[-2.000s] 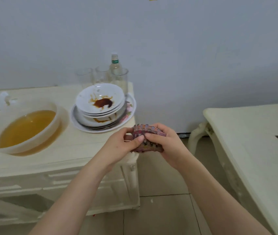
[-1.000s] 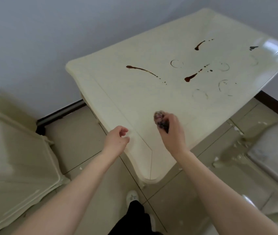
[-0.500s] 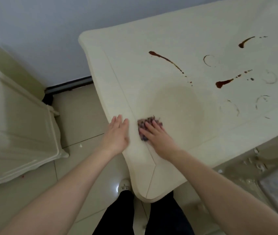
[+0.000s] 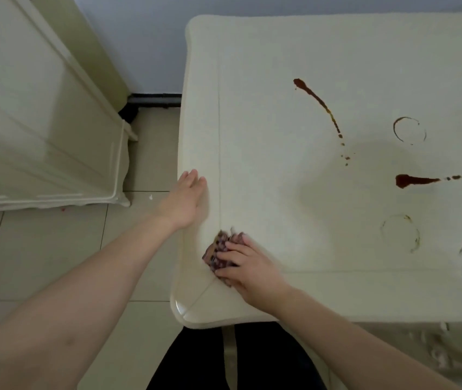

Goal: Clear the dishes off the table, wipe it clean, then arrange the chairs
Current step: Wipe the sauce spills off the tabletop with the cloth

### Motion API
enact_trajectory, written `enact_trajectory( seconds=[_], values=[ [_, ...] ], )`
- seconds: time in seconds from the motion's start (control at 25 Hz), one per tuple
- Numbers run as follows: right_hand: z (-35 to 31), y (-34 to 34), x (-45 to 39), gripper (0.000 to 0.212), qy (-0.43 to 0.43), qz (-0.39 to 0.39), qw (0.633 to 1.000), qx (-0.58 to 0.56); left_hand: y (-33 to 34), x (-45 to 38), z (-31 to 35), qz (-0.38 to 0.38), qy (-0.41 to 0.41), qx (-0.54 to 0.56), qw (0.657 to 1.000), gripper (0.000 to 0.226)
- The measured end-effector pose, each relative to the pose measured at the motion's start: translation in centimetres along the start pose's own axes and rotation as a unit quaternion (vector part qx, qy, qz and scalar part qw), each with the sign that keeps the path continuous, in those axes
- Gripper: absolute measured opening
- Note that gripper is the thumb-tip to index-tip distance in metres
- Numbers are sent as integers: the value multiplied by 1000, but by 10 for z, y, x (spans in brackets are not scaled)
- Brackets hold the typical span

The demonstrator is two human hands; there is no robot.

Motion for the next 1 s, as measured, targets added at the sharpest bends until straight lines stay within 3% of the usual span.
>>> enact_trajectory(
  seconds=[0.16,0.28,0.36,0.4,0.48,0.56,0.64,0.72,0.8,0.88,1.0],
  values=[
    [19,-13,-26,31,-69,-52,994,65,-7,-2,-2,-2,7,1,1000,68],
    [87,-47,-89,44,74,29,993,91,-12,0,-6,9,20,12,1000,71],
    [115,-60,-115,60,217,23,972,90,-14,1,-8,22,15,36,999,74],
    [109,-55,-118,58,236,16,967,90,-16,0,-10,32,6,54,998,76],
    [66,-32,-96,47,120,11,988,100,-22,-4,-16,58,-18,97,993,76],
    [3,6,-41,45,-50,-64,992,93,-27,-9,-23,89,-42,138,985,69],
    [-4,13,-22,49,-110,-109,984,91,-33,-20,-25,113,-52,159,979,63],
    [26,-5,-64,45,-128,-89,980,122,-43,-37,-20,126,-48,146,980,59],
    [78,-38,-136,44,-47,-30,991,118,-55,-59,-16,140,-44,125,981,57],
    [135,-68,-197,52,57,-45,989,125,-67,-80,-14,153,-53,116,980,59],
    [206,-108,-253,56,113,-22,986,123,-79,-114,-9,164,-49,107,979,60]
  ],
)
Point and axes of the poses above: each hand's wrist, its own x-axis away from the middle knuckle, its own y-axis out of the palm, z = x × y, the point moved 6 cm from there along -x, towards the middle knuckle, and after that the axes turned 2 degrees about z, right-handed, at the moved point
